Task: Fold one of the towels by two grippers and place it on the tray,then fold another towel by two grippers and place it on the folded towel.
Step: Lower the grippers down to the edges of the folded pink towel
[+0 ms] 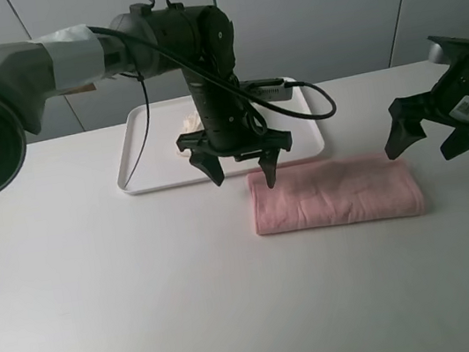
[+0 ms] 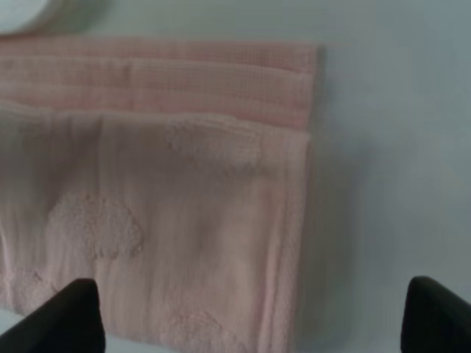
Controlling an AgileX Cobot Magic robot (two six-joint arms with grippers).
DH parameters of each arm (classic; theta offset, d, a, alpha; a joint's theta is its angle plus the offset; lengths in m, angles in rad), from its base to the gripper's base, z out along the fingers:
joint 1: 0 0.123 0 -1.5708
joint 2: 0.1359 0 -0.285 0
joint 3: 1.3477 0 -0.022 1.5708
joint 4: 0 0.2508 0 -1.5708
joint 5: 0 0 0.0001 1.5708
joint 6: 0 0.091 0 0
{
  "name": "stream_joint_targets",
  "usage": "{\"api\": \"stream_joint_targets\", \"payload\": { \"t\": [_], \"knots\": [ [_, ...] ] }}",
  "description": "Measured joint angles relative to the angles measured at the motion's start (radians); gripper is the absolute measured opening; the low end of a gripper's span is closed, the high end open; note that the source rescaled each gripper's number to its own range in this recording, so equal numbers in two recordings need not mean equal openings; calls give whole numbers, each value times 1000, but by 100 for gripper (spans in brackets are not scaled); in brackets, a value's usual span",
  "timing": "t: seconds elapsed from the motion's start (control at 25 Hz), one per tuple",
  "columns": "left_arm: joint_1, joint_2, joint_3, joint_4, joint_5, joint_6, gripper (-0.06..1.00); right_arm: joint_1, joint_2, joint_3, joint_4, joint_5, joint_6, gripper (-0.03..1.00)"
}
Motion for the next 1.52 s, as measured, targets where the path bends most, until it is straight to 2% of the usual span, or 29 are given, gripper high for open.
{"api": "stream_joint_targets", "payload": {
  "t": [0.24,1.0,1.28,1.52],
  "knots": [
    [-3,19,0,101,0,-94,100,17,5,0,-54,-11,50,87],
    [-3,66,0,101,0,-107,100,17,45,-2,-54,-34,57,87],
    [-3,71,0,96,0,-107,100,43,97,-2,-54,-54,62,87],
    [-3,71,0,96,0,-111,100,48,130,-2,-62,-100,96,76]
  ]
}}
